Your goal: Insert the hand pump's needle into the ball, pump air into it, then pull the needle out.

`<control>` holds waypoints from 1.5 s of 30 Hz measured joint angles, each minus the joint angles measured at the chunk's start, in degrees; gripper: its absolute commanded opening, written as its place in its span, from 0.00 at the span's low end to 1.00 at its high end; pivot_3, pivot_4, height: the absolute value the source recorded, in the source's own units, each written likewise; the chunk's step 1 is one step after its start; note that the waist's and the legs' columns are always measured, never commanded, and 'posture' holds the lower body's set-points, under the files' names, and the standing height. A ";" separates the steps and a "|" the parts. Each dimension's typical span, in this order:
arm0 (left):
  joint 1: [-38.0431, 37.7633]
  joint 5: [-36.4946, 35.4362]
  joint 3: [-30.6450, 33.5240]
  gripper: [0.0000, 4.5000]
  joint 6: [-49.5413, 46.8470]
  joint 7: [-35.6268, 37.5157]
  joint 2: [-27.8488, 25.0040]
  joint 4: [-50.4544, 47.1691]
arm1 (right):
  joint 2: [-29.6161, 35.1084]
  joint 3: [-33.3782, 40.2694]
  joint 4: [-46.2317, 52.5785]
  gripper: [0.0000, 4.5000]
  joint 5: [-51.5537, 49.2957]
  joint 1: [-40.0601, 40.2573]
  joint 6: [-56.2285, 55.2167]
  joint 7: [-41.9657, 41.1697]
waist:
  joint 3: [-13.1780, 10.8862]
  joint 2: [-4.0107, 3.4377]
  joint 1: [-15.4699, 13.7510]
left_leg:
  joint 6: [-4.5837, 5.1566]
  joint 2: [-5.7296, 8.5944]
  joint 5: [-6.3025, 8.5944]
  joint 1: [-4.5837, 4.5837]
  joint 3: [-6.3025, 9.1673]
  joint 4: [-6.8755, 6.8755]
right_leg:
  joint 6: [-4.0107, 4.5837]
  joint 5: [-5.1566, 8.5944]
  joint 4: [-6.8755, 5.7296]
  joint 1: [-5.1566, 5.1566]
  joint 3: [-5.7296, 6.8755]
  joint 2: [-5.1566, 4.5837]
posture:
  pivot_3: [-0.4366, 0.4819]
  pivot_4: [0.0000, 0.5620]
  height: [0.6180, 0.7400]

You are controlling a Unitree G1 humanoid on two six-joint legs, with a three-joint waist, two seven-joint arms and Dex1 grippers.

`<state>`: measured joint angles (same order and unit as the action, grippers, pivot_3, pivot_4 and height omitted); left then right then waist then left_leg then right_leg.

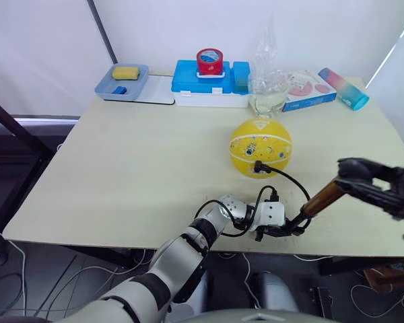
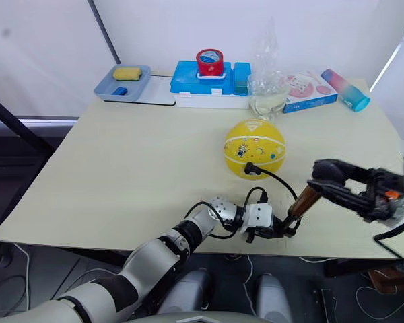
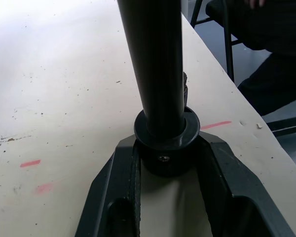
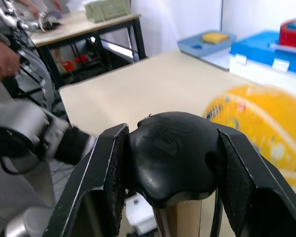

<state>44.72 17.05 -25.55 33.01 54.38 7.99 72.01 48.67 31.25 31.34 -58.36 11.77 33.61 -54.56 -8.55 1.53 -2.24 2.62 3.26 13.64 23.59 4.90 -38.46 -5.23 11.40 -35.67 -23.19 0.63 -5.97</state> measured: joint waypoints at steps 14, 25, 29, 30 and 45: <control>0.04 0.74 -0.37 0.24 1.05 -1.19 0.00 -0.35 | -4.60 -9.32 -7.71 0.43 10.23 2.99 -11.15 -4.09 | -0.12 -0.25 -0.01 | 0.00 0.05 0.00 0.03 -0.03 -0.03 | 0.00 -0.01 -0.01 -0.01 -0.04 -0.04 | 0.48 0.27 1.00; 0.05 0.75 -0.96 0.24 1.49 -2.35 0.00 -0.53 | 7.25 11.69 -3.69 0.43 -10.77 0.99 5.71 -3.16 | -0.17 -0.30 -0.07 | 0.00 0.04 0.00 0.08 -0.05 -0.03 | 0.00 -0.01 0.00 -0.02 -0.03 -0.06 | 0.48 0.27 1.00; 0.04 0.74 -1.05 0.24 1.79 -2.81 0.00 -0.53 | 12.08 17.62 -3.59 0.43 -17.03 -1.16 12.26 -0.55 | -0.21 -0.29 -0.10 | 0.00 0.02 0.00 0.10 -0.04 -0.02 | 0.00 -0.01 0.00 -0.04 -0.02 -0.06 | 0.48 0.27 1.00; 0.04 0.75 -1.10 0.24 1.95 -2.96 0.00 -0.53 | 12.22 17.75 -3.57 0.43 -18.06 -1.91 13.72 0.64 | -0.22 -0.30 -0.10 | 0.00 0.02 0.00 0.14 -0.05 -0.03 | 0.00 -0.01 0.00 -0.07 -0.02 -0.06 | 0.48 0.27 1.00; 0.06 0.94 -1.67 0.24 1.17 -4.47 0.00 0.44 | -3.88 -3.11 -0.20 0.43 6.21 3.03 -5.97 -0.95 | 0.05 0.16 0.08 | -0.01 -0.03 0.01 -0.24 -0.06 -0.01 | -0.01 0.01 0.02 0.25 -0.02 -0.03 | 0.48 0.27 1.00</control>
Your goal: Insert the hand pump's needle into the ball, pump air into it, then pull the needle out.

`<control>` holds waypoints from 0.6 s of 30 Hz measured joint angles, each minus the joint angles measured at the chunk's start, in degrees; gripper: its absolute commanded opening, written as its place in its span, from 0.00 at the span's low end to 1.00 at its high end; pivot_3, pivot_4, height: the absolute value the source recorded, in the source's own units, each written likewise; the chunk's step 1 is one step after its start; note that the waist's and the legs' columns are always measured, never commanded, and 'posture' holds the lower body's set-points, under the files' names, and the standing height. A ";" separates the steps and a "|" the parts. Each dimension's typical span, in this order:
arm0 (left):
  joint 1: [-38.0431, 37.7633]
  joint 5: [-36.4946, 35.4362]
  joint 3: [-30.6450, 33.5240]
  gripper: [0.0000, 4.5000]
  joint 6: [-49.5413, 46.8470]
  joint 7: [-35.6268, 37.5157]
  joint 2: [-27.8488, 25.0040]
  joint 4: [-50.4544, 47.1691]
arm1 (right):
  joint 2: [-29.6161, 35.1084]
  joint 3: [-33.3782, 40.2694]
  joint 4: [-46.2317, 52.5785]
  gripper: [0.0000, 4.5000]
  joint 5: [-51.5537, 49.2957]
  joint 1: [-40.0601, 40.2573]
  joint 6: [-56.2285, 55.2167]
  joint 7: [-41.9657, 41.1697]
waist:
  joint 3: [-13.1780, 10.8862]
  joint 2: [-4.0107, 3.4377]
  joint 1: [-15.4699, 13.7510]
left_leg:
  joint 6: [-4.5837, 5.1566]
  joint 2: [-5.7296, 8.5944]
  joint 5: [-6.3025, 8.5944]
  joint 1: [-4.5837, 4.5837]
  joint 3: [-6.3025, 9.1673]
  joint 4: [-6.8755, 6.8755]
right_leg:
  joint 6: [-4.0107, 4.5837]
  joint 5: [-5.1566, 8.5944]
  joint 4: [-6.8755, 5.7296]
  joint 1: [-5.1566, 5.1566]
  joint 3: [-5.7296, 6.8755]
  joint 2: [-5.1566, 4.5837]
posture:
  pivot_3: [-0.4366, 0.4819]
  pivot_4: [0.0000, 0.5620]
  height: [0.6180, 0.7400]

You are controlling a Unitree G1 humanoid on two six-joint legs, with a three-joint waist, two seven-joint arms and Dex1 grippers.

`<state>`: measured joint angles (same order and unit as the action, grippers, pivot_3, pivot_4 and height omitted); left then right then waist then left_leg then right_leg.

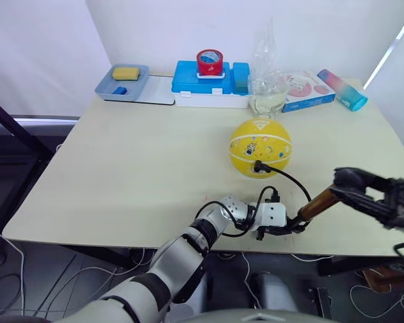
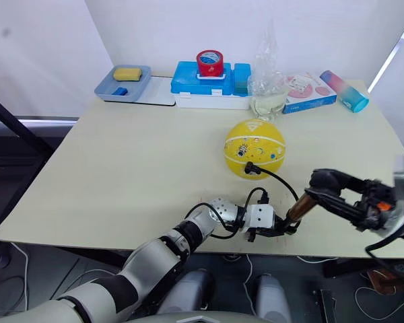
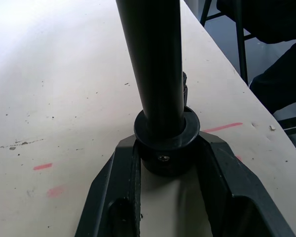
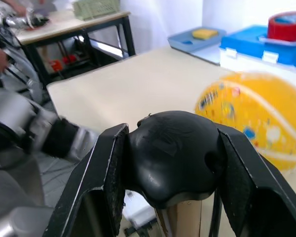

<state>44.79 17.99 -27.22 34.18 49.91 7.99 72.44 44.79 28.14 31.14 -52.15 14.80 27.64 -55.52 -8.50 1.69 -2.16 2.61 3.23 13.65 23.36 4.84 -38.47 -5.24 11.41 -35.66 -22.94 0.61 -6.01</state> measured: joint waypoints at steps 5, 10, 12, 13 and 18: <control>0.00 0.04 0.00 0.24 -0.08 -0.03 0.00 0.15 | -3.12 -8.28 -5.01 0.43 8.37 0.25 -7.80 -1.01 | -0.04 -0.06 0.03 | -0.26 -0.02 0.15 -0.37 -0.01 0.08 | 0.06 0.05 0.01 0.36 -0.01 0.00 | 0.48 0.27 1.00; 0.00 0.03 0.00 0.24 0.01 -0.02 0.01 0.02 | -2.65 -8.71 -6.20 0.43 8.01 -0.25 -7.58 -1.74 | -0.12 -0.19 0.00 | -0.27 -0.02 0.15 -0.36 0.00 0.08 | 0.03 0.03 0.01 0.35 -0.01 0.00 | 0.48 0.27 1.00; 0.00 0.03 -0.01 0.24 0.25 0.01 0.01 -0.34 | -0.35 -6.57 -6.15 0.43 5.66 -0.06 -4.95 -2.32 | -0.29 -0.40 -0.04 | -0.26 0.02 0.15 -0.33 -0.04 0.07 | 0.03 0.03 0.01 0.33 -0.04 -0.04 | 0.48 0.27 1.00; 0.00 0.03 -0.02 0.24 0.28 0.04 0.01 -0.41 | 0.54 -5.25 -5.92 0.43 4.16 -0.05 -3.76 -2.57 | -0.31 -0.42 -0.04 | -0.26 0.02 0.15 -0.33 -0.04 0.07 | 0.03 0.03 0.02 0.33 -0.04 -0.03 | 0.48 0.27 1.00; 0.00 -0.01 -0.01 0.24 0.40 0.07 0.01 -0.53 | 5.78 3.64 -2.67 0.43 -5.86 -1.73 3.46 -2.52 | -0.43 -0.51 -0.07 | -0.27 0.00 0.15 -0.29 -0.03 0.08 | 0.02 0.03 0.03 0.32 -0.02 -0.03 | 0.48 0.27 1.00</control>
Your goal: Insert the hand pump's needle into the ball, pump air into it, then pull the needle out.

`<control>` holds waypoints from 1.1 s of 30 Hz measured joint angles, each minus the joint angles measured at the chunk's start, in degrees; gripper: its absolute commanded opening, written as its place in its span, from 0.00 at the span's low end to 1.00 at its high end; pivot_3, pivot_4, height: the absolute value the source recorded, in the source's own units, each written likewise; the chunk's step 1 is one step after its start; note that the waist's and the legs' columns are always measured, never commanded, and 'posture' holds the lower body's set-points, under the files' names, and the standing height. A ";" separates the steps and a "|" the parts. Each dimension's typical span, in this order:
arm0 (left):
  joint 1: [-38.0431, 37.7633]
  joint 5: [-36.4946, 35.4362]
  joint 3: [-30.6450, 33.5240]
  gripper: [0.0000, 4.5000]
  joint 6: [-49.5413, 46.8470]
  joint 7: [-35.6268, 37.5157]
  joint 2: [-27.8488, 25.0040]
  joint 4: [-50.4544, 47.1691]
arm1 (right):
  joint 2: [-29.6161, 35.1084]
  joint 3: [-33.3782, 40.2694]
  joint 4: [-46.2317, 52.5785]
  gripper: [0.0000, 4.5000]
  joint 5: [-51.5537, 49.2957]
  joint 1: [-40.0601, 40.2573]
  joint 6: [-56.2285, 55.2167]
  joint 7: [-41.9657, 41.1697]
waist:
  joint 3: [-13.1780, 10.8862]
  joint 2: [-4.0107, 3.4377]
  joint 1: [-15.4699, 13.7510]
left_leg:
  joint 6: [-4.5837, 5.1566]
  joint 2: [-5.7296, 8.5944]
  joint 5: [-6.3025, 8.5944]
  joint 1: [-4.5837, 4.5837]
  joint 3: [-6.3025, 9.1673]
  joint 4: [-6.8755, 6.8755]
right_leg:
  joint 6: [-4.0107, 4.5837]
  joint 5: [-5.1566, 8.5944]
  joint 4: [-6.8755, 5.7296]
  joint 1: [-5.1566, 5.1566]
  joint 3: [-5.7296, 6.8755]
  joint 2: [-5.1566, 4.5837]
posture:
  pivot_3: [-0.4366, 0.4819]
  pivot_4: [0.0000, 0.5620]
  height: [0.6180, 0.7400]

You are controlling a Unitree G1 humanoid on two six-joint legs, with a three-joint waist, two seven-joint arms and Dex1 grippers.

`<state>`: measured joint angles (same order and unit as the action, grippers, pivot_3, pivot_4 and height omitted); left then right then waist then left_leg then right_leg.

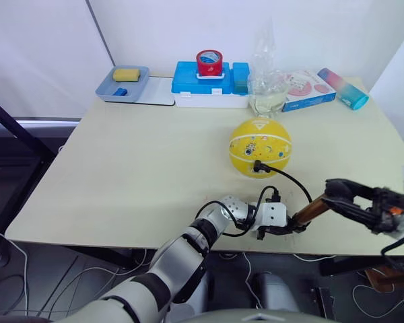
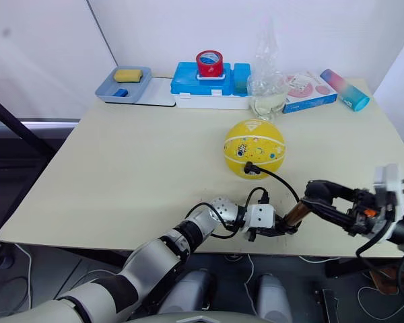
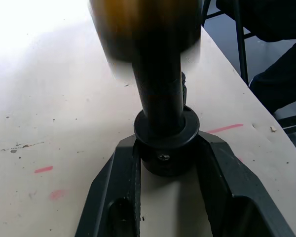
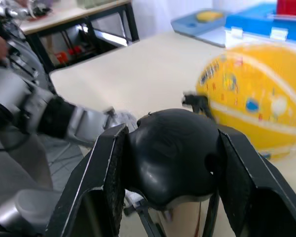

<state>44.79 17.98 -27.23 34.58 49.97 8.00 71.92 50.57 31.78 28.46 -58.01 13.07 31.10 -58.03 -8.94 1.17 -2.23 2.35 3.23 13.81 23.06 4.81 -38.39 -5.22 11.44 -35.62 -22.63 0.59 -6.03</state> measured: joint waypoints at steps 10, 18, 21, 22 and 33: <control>0.00 -0.05 0.01 0.24 0.07 0.15 -0.01 -0.29 | 6.98 15.81 1.33 0.43 -16.28 -3.45 13.33 5.16 | -0.12 0.10 0.00 | 0.01 -0.01 0.00 0.25 0.01 0.00 | -0.03 -0.02 0.12 -0.17 0.03 -0.01 | 0.48 0.27 1.00; -0.01 -0.03 -0.04 0.24 -0.21 0.25 -0.01 0.13 | 0.87 11.43 4.70 0.43 -11.12 -0.34 9.59 6.66 | 0.09 0.63 -0.02 | 0.26 -0.05 -0.15 0.43 0.15 -0.02 | -0.03 -0.03 0.18 -0.30 0.20 0.05 | 0.48 0.27 1.00; 0.00 0.02 -0.06 0.24 -0.39 -0.02 -0.01 0.24 | -4.42 2.44 4.18 0.43 -2.14 1.57 2.77 5.89 | 0.18 0.65 0.07 | 0.24 -0.06 -0.14 0.36 0.14 -0.02 | -0.03 -0.03 0.18 -0.25 0.19 0.04 | 0.48 0.27 1.00; 0.00 0.02 -0.06 0.24 -0.42 -0.08 -0.01 0.26 | -5.60 -0.32 3.77 0.43 0.99 1.90 0.21 5.63 | 0.21 0.59 0.09 | 0.14 -0.06 -0.08 0.33 0.12 -0.02 | -0.03 -0.03 0.17 -0.24 0.17 0.03 | 0.48 0.27 1.00; 0.03 0.08 -0.05 0.24 -0.53 -0.39 -0.04 0.53 | -11.21 -13.82 -2.66 0.43 16.09 3.54 -15.61 3.04 | 0.20 0.49 0.13 | -0.02 -0.11 0.01 -0.08 0.08 0.06 | 0.08 0.04 0.17 0.06 0.13 0.03 | 0.48 0.27 1.00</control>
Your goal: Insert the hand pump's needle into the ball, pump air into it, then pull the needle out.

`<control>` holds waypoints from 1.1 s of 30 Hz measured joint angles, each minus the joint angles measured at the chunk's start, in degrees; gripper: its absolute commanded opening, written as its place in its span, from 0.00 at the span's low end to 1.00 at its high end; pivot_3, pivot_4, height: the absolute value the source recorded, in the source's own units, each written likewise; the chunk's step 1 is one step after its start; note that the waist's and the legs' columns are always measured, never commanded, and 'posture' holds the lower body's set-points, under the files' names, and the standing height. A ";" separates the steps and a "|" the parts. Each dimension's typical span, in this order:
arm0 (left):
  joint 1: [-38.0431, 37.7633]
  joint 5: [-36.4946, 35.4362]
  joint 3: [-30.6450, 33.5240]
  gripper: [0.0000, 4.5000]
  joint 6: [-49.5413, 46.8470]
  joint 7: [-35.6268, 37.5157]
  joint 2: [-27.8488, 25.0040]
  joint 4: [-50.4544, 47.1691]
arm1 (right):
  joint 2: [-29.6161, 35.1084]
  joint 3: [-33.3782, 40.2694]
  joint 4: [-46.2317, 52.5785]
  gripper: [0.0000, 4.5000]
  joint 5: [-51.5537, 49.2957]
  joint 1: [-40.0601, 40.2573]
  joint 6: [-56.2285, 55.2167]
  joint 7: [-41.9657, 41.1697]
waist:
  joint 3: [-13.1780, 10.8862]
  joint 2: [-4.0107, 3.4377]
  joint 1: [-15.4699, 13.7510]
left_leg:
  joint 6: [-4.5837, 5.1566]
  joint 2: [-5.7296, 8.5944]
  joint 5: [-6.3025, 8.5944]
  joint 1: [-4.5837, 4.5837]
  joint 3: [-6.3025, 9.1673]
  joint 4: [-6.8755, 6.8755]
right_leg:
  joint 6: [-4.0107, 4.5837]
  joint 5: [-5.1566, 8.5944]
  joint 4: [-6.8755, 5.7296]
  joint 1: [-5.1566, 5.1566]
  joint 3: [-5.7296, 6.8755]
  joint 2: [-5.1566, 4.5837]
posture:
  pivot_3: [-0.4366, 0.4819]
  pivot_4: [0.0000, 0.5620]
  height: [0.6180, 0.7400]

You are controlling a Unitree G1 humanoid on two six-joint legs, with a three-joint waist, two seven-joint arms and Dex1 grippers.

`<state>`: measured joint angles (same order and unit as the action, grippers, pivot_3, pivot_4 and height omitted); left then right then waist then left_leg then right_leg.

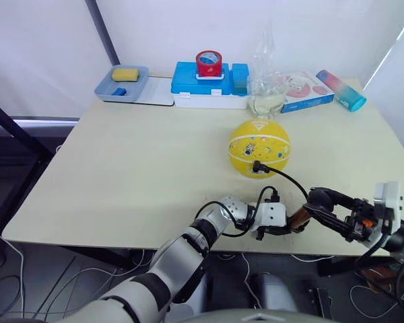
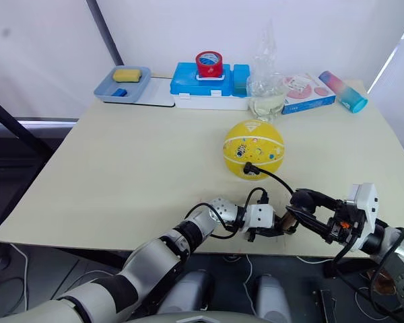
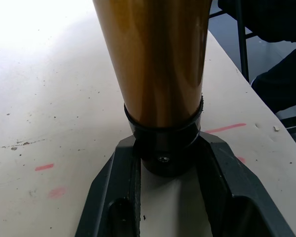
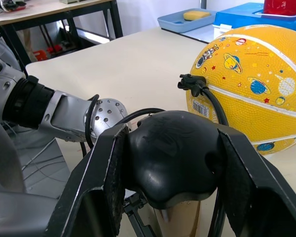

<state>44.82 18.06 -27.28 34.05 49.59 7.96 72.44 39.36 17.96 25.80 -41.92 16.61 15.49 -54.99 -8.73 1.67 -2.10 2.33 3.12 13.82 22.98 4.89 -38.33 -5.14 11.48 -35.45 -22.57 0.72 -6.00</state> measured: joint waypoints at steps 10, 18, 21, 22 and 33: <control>0.00 -0.03 -0.13 0.24 0.85 0.23 0.01 -0.86 | 10.97 13.69 3.16 0.43 -16.55 -1.80 13.30 -1.54 | -0.42 -0.52 -0.15 | 0.02 0.05 -0.01 0.31 0.00 -0.01 | -0.11 -0.06 0.04 -0.19 0.04 -0.02 | 0.48 0.27 1.00; 0.00 -0.10 -0.12 0.24 1.23 0.35 0.01 -1.04 | 20.07 28.65 3.93 0.43 -30.36 -5.70 25.73 -0.71 | -0.43 -0.50 -0.17 | 0.29 0.08 -0.17 0.74 -0.02 -0.07 | -0.11 -0.08 0.04 -0.62 0.04 -0.04 | 0.48 0.27 1.00; 0.00 -0.22 -0.08 0.24 1.22 0.34 0.02 -1.05 | 21.44 29.48 3.98 0.43 -31.84 -7.65 28.51 0.65 | -0.49 -0.42 -0.26 | 0.29 0.08 -0.17 0.82 0.02 -0.06 | -0.10 -0.08 0.04 -0.66 0.08 -0.04 | 0.48 0.27 1.00; 0.00 -0.26 -0.08 0.24 1.23 0.35 0.02 -1.06 | 21.37 29.48 3.99 0.43 -32.02 -8.16 29.31 1.07 | -0.49 -0.44 -0.24 | 0.29 0.08 -0.17 0.82 0.00 -0.06 | -0.10 -0.08 0.05 -0.67 0.06 -0.04 | 0.48 0.27 1.00; 0.05 -0.19 -0.06 0.24 -0.81 -0.29 0.02 -0.32 | 9.93 15.21 6.64 0.43 -16.02 -3.99 16.46 0.26 | 0.17 0.40 -0.01 | 0.02 -0.03 0.00 0.53 -0.01 -0.08 | 0.00 -0.02 0.05 -0.45 0.09 -0.03 | 0.48 0.27 1.00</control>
<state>44.87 17.88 -27.34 33.24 49.30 7.98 72.12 49.28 33.18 32.44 -57.94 12.63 31.96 -54.74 -8.57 2.07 -2.12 2.35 3.09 13.82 23.51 4.88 -38.41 -5.14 11.47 -35.40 -23.02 0.81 -6.03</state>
